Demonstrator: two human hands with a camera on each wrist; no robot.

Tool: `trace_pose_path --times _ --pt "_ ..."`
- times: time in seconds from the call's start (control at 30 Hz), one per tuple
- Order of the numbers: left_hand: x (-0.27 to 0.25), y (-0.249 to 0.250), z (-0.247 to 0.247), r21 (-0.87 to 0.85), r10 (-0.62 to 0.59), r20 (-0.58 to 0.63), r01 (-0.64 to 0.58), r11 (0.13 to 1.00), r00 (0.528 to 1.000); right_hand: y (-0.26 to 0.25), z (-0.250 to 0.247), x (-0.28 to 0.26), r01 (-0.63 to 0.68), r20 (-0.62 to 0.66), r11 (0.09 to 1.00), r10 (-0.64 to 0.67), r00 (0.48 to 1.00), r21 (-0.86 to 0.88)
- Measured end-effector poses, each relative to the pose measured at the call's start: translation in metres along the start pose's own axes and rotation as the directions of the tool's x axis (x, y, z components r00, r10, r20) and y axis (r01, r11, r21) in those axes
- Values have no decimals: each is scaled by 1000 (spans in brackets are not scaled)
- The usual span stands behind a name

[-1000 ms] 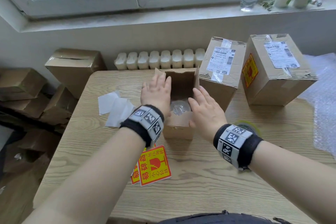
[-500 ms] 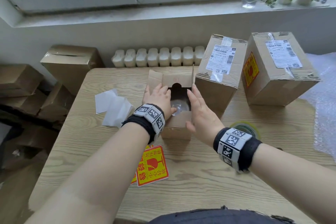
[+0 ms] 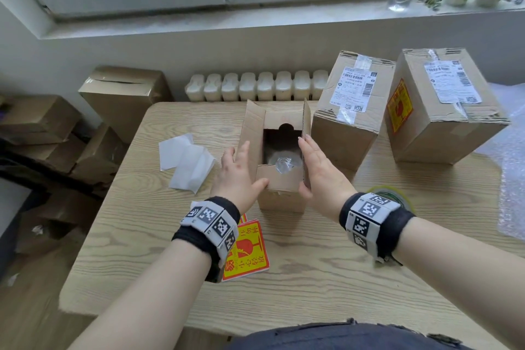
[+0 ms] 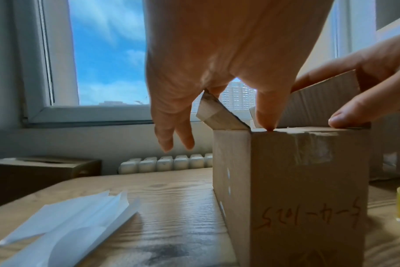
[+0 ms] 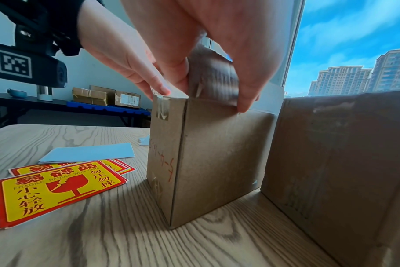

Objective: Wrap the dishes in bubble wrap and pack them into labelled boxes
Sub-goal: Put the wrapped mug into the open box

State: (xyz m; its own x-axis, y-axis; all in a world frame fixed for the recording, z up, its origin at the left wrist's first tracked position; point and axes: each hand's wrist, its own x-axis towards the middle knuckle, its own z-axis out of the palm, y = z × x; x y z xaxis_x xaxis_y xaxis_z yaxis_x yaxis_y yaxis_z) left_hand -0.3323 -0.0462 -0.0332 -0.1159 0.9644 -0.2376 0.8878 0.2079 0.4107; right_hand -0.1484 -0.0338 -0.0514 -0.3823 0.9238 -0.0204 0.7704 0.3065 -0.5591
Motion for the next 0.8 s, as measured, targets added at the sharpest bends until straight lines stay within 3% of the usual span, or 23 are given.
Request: trace_pose_path --times 0.07,0.13,0.2,0.27,0.37,0.43,0.5,0.57,0.67,0.73,0.8 --pt "-1 0 1 57 32 -36 -30 998 999 -2 -2 -1 -17 1 1000 17 1000 18" --pt "-2 3 0 230 113 -71 -94 969 991 -3 -5 -4 -44 18 998 44 999 35" --pt "-2 7 0 348 182 -23 -163 923 983 -5 -9 -7 -77 50 996 75 996 39" --pt "-2 10 -1 322 180 -13 -166 932 984 -5 -13 -9 -118 73 993 116 991 29" --pt "0 9 -9 158 246 -161 -221 963 956 -6 -21 -11 -139 11 989 139 990 -43" --pt "-1 6 -12 170 357 -260 -321 932 897 -11 -28 -7 -63 -62 988 54 997 -143" --pt "-5 3 -11 241 428 -224 -376 895 876 -23 -39 4 14 -70 975 -31 997 -223" --pt "-10 2 -6 298 417 -117 -369 880 901 -31 -45 23 37 43 934 -23 999 -355" --pt "-16 -1 2 341 365 -42 -330 880 930 -44 -43 48 25 292 781 203 934 -624" --pt "-18 -2 6 359 343 -14 -316 878 939 -52 -43 56 52 353 697 297 887 -716" --pt "-20 -2 9 383 327 12 -306 871 945 -56 -47 59 57 359 700 293 886 -712"
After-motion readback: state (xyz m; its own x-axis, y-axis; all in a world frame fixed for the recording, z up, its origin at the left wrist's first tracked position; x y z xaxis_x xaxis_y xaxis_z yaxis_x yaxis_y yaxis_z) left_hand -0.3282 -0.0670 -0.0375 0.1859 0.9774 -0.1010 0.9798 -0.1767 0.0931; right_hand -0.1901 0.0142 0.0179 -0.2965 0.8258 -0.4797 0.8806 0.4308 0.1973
